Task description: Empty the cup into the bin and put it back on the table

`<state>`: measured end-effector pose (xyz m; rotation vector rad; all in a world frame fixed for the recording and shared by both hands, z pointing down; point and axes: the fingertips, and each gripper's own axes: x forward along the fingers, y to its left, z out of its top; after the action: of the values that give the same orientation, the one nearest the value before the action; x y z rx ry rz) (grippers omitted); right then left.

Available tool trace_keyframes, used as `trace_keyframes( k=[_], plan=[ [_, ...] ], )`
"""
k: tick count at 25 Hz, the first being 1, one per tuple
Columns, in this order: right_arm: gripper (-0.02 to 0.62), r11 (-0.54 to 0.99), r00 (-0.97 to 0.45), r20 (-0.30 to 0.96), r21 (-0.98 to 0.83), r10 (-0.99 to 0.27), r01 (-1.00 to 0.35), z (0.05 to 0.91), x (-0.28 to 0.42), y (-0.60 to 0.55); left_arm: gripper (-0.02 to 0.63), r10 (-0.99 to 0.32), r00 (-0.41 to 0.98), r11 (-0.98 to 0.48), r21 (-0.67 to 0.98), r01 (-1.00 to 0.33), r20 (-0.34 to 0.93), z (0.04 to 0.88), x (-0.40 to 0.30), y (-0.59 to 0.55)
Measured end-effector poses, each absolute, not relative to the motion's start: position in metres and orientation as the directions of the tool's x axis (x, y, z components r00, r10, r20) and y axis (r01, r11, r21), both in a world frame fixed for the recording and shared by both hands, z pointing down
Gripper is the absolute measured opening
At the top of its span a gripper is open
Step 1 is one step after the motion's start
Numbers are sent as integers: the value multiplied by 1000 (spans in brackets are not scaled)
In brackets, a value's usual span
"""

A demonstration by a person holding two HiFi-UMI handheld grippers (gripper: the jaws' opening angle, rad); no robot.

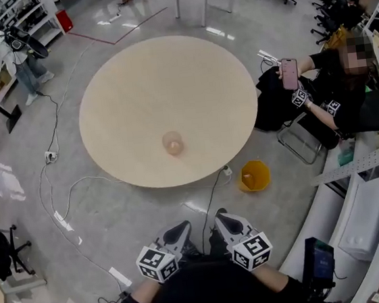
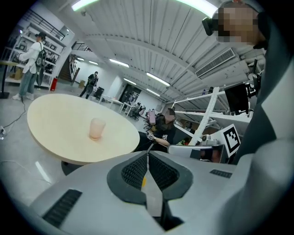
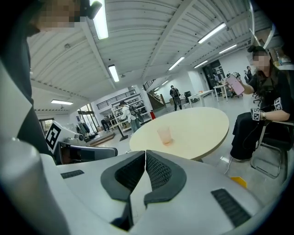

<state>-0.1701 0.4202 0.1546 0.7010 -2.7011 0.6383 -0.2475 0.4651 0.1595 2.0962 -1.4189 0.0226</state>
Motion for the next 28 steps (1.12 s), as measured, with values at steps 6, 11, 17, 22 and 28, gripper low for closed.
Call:
trace_keyframes(
  k=[6,11,17,22,28],
  plan=[
    [17,837,-891,326,-346,-316,-424,147,-178,352,29,-877,346,-186,427,-885,333,149,-247,403],
    [17,860,-906,328,-344,-266,-377,138,-180,316,29,-886,309,-159,400,-903,345,138,-242,367],
    [17,873,-923,313,-355,-226,-334,144,-181,279,29,-905,242,-105,368,-924,351,137,-248,330],
    [17,884,-924,317,-341,-214,-321,153,-182,260,29,-914,173,-58,302,-952,368,144,-270,322],
    [17,915,-909,364,-257,-205,-310,178,-217,241,29,-902,118,-72,125,-990,414,168,-335,309]
  ],
)
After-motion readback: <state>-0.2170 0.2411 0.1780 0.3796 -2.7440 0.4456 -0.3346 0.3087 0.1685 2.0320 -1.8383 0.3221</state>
